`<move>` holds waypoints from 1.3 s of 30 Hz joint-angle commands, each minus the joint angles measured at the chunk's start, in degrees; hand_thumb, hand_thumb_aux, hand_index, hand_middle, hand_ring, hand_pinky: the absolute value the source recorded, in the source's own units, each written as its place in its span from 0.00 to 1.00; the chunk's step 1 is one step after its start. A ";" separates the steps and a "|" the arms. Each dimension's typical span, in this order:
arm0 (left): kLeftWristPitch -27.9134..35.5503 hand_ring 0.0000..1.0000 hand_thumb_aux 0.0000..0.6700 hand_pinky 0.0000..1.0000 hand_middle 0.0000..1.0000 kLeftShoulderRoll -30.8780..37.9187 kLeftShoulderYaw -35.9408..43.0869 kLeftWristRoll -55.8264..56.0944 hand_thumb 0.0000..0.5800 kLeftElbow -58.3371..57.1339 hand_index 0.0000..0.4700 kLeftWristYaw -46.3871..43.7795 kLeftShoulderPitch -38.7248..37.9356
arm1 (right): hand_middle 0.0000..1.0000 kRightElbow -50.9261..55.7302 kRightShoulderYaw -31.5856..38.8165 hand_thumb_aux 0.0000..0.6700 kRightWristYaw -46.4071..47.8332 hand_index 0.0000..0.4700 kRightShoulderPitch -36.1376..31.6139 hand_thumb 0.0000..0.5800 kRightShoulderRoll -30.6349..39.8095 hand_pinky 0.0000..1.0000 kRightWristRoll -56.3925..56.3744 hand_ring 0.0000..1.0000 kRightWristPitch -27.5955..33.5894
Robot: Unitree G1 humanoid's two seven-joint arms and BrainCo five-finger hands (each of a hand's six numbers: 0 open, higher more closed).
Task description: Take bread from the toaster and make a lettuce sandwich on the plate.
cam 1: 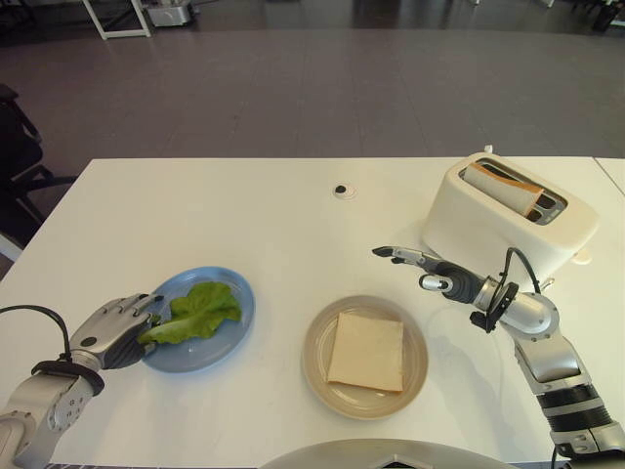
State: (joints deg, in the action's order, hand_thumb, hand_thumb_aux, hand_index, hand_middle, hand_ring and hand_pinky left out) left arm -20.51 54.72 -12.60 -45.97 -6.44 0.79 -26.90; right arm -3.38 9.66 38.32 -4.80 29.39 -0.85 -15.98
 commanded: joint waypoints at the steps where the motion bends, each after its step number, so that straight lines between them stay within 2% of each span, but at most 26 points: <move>1: -0.46 0.00 1.00 0.00 0.00 0.65 0.73 0.71 1.00 0.23 1.00 -0.12 -0.50 | 0.00 0.59 0.49 0.00 -0.07 0.00 -0.15 0.00 -0.10 0.00 1.17 0.00 -0.17; 7: -0.78 0.00 1.00 0.00 0.00 0.36 0.05 2.51 1.00 0.40 1.00 0.66 -1.08 | 0.00 1.08 0.65 0.00 -0.17 0.00 -0.18 0.00 -0.36 0.00 1.50 0.00 -0.34; 8: -0.83 0.00 0.86 0.00 0.00 0.37 0.06 2.75 0.98 0.39 0.86 0.72 -1.12 | 0.00 1.15 0.66 0.00 -0.18 0.00 -0.20 0.00 -0.39 0.00 1.53 0.00 -0.37; 9: -0.87 0.00 0.49 0.00 0.00 0.36 0.08 2.92 0.74 0.39 0.49 0.79 -1.15 | 0.00 1.20 0.67 0.00 -0.18 0.00 -0.21 0.00 -0.41 0.00 1.54 0.00 -0.40; 10: -1.14 0.00 0.00 0.00 0.00 0.31 0.12 3.36 0.00 0.35 0.00 0.73 -1.09 | 0.00 1.20 0.66 0.00 -0.19 0.00 -0.25 0.00 -0.42 0.00 1.52 0.00 -0.36; 15: -3.56 0.00 0.00 0.00 0.00 0.34 -0.10 7.66 0.00 1.70 0.00 -2.24 -3.02 | 0.00 1.29 0.47 0.00 -0.27 0.00 -0.35 0.00 -0.28 0.00 1.47 0.00 -0.37; 22: -6.35 0.00 0.00 0.00 0.00 0.51 -4.82 12.12 0.00 5.09 0.00 -4.72 -7.62 | 0.00 1.73 0.63 0.00 -0.35 0.00 -0.52 0.00 -0.55 0.00 1.43 0.00 -0.48; 30: -5.19 0.00 0.00 0.00 0.00 -2.75 -1.85 13.03 0.00 5.75 0.00 -5.07 -0.72 | 0.00 1.43 0.39 0.00 -0.78 0.00 -0.06 0.00 -0.49 0.00 1.47 0.00 -0.30; 34: -3.70 0.00 0.00 0.00 0.00 -4.79 -0.68 12.42 0.00 6.86 0.00 -5.23 0.17 | 0.00 1.67 0.70 0.00 -0.67 0.00 -0.24 0.00 -0.58 0.00 1.54 0.00 -0.32; 35: -3.19 0.00 0.05 0.00 0.00 -4.93 -0.38 11.70 0.09 7.05 0.05 -5.24 0.21 | 0.00 1.64 0.72 0.00 -0.64 0.00 -0.24 0.00 -0.55 0.00 1.54 0.00 -0.29; 36: -2.72 0.00 0.14 0.00 0.00 -4.94 -0.10 10.97 0.26 7.19 0.14 -5.36 0.17 | 0.00 1.61 0.72 0.00 -0.62 0.00 -0.25 0.00 -0.53 0.00 1.53 0.00 -0.25; 37: -2.42 0.00 0.20 0.00 0.00 -4.87 0.12 10.27 0.36 7.15 0.20 -5.36 0.09 | 0.00 1.62 0.72 0.00 -0.62 0.00 -0.27 0.00 -0.52 0.00 1.53 0.00 -0.23; 38: -2.21 0.00 0.35 0.00 0.00 -4.74 0.32 9.66 0.57 7.00 0.35 -5.31 -0.03 | 0.00 1.66 0.71 0.00 -0.63 0.00 -0.29 0.00 -0.51 0.00 1.52 0.00 -0.24; 39: -2.00 0.00 0.45 0.00 0.00 -4.57 0.43 9.15 0.70 6.84 0.45 -5.29 -0.15 | 0.00 1.64 0.77 0.00 -0.68 0.00 -0.30 0.00 -0.57 0.00 1.56 0.00 -0.21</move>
State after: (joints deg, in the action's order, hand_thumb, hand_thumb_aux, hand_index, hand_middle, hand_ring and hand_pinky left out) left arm -22.93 50.04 -12.90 -35.40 0.42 -4.03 -26.73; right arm -2.04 10.26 37.59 -4.88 28.94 0.11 -16.41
